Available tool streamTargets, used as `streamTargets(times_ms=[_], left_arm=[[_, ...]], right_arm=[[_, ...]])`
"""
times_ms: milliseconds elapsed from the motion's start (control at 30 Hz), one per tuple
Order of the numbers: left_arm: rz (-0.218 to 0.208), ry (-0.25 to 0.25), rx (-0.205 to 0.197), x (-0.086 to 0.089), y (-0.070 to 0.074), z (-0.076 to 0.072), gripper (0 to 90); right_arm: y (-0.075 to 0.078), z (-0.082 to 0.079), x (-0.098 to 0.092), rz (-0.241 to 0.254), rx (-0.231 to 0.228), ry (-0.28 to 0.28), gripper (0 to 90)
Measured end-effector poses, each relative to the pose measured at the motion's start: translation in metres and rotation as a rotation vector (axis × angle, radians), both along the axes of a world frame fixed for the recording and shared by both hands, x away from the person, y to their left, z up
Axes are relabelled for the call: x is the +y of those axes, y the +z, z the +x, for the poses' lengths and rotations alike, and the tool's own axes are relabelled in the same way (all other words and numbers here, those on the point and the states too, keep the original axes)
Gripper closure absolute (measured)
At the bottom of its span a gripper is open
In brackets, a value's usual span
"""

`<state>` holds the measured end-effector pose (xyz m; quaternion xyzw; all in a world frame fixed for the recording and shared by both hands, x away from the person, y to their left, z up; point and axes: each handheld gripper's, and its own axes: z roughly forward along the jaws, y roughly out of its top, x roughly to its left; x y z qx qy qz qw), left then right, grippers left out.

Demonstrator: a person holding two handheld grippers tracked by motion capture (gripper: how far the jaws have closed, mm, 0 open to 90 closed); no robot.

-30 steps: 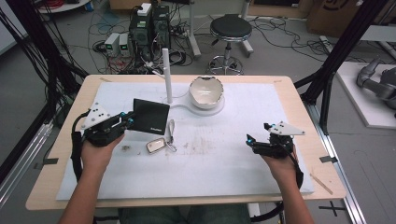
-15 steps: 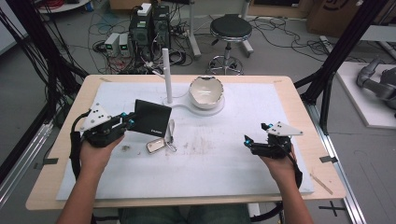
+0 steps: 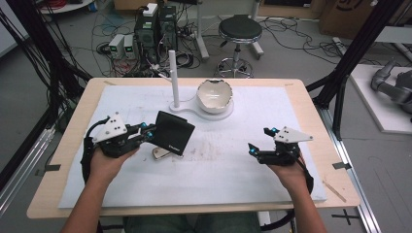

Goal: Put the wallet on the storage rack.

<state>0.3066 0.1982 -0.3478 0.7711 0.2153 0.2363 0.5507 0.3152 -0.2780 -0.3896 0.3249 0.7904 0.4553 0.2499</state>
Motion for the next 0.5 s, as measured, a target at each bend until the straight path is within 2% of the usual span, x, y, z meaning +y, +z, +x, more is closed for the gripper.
streamTargets(times_ms=[33,67,133,167,200,233,267,300,333,367,400,433,467,500], left_arm=[[0.022,-0.025,-0.017,-0.002,0.000,0.000,84.3],[0.045,-0.050,-0.051,-0.005,-0.001,-0.002,84.3],[0.063,-0.089,-0.049,-0.010,-0.001,-0.003,84.3],[0.068,-0.100,-0.047,-0.012,-0.001,-0.003,84.3],[0.075,-0.118,-0.054,-0.015,-0.001,-0.003,84.3],[0.072,-0.135,-0.056,-0.018,-0.001,-0.004,84.3],[0.080,-0.154,-0.061,-0.021,-0.002,-0.005,84.3],[0.087,-0.174,-0.066,-0.024,-0.002,-0.005,84.3],[0.101,-0.212,-0.079,-0.029,-0.003,-0.007,84.3],[0.103,-0.233,-0.082,-0.032,-0.003,-0.008,84.3],[0.103,-0.233,-0.082,-0.032,-0.003,-0.008,84.3],[0.113,-0.258,-0.093,-0.035,-0.003,-0.009,84.3],[0.112,-0.283,-0.100,-0.039,-0.003,-0.011,84.3],[0.112,-0.283,-0.100,-0.039,-0.003,-0.011,84.3]], right_arm=[[0.000,0.000,0.000,0.000,0.000,0.000,19.4],[0.000,0.000,0.001,0.002,-0.001,0.005,19.4],[0.001,0.000,0.003,0.007,0.003,0.023,19.3],[0.004,-0.001,0.006,0.016,0.000,0.063,19.3],[0.004,-0.001,0.006,0.016,0.000,0.063,19.3],[0.010,-0.003,0.012,0.032,-0.005,0.117,19.3],[0.010,-0.003,0.012,0.032,-0.005,0.117,19.3],[0.014,-0.005,0.017,0.044,-0.005,0.156,19.3],[0.021,-0.007,0.027,0.050,-0.014,0.225,19.3],[0.023,-0.008,0.031,0.056,-0.015,0.256,19.3],[0.023,-0.008,0.031,0.056,-0.015,0.256,19.3],[0.028,-0.010,0.045,0.078,-0.005,0.337,19.3],[0.029,-0.010,0.049,0.078,0.000,0.360,19.3],[0.031,-0.011,0.055,0.076,0.007,0.390,19.3]])
